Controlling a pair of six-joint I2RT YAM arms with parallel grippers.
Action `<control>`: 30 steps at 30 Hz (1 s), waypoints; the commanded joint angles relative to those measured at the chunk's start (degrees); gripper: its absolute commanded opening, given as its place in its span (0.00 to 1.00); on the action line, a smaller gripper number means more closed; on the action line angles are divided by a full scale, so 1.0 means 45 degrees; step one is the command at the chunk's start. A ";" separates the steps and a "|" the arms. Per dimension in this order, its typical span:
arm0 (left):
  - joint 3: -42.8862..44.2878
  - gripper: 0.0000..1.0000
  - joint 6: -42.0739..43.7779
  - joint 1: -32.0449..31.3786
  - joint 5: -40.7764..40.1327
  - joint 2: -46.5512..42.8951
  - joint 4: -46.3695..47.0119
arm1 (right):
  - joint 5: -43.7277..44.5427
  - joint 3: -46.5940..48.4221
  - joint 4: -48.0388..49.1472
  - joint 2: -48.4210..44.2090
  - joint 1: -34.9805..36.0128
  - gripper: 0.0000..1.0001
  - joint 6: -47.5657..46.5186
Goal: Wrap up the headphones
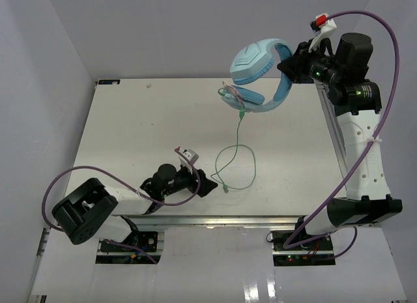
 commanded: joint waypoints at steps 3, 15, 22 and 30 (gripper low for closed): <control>-0.0301 0.91 0.0185 -0.1141 0.0871 0.1439 0.4199 | -0.0685 0.0475 0.1194 -0.0129 -0.0330 0.08 0.1370; -0.0451 0.95 -0.0130 -0.2765 -0.2246 0.3651 0.7977 | -0.1190 -0.0424 0.1412 -0.0393 -0.0520 0.08 0.1967; 0.0822 0.95 -0.0333 -0.3126 -0.2975 0.5568 1.0112 | -0.1177 -0.0776 0.1442 -0.0686 -0.0578 0.08 0.2053; 0.1385 0.86 -0.0799 -0.3379 -0.3680 0.6432 1.1739 | -0.1352 -0.1116 0.1593 -0.0685 -0.0637 0.08 0.2395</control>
